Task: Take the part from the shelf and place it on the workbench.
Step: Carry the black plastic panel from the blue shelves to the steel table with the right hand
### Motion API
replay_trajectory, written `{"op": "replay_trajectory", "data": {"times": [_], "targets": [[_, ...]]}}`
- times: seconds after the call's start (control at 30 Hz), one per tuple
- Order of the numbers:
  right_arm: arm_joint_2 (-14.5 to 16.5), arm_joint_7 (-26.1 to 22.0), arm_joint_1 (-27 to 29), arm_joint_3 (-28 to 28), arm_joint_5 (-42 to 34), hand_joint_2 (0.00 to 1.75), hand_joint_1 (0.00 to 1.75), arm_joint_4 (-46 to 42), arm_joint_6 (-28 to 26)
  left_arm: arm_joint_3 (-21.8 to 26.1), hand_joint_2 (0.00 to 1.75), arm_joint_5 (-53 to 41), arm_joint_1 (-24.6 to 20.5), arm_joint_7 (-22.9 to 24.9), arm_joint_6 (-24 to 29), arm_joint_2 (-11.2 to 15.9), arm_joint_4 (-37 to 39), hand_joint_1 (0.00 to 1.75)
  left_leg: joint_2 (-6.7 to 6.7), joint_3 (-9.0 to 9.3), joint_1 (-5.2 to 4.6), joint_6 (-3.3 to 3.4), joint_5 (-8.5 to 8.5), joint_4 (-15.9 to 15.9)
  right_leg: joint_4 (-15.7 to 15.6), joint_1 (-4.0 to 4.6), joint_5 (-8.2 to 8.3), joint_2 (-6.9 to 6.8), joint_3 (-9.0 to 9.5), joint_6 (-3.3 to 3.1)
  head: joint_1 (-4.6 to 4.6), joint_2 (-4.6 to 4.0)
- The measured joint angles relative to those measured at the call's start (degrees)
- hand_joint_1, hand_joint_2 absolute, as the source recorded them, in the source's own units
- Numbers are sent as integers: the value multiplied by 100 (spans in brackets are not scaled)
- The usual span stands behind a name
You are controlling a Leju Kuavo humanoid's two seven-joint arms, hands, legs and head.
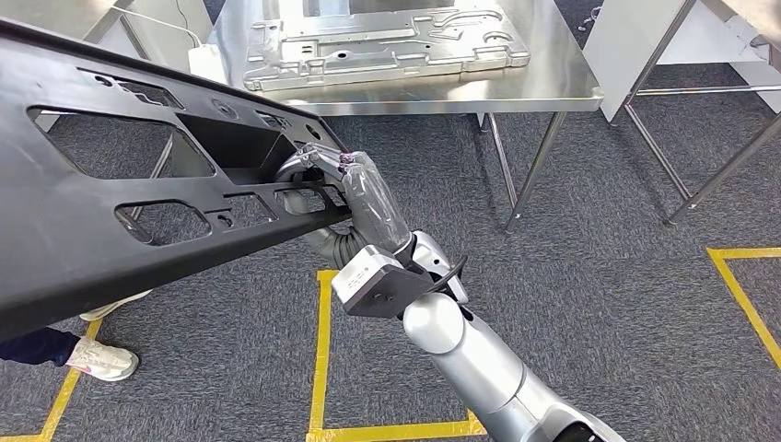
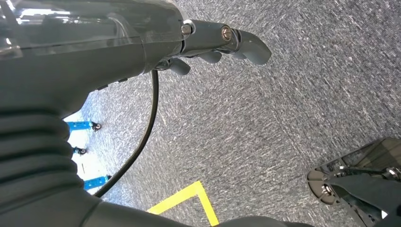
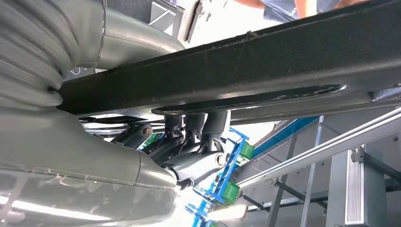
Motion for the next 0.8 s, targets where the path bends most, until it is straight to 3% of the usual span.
{"op": "replay_trajectory", "data": {"times": [0.8], "targets": [[51, -2, 2, 9, 18, 175, 175, 69, 40, 0, 175, -13, 0, 51, -47, -2, 2, 0, -2, -17, -13, 1, -1, 25, -4, -12, 8, 0, -1, 12, 0, 0]]}}
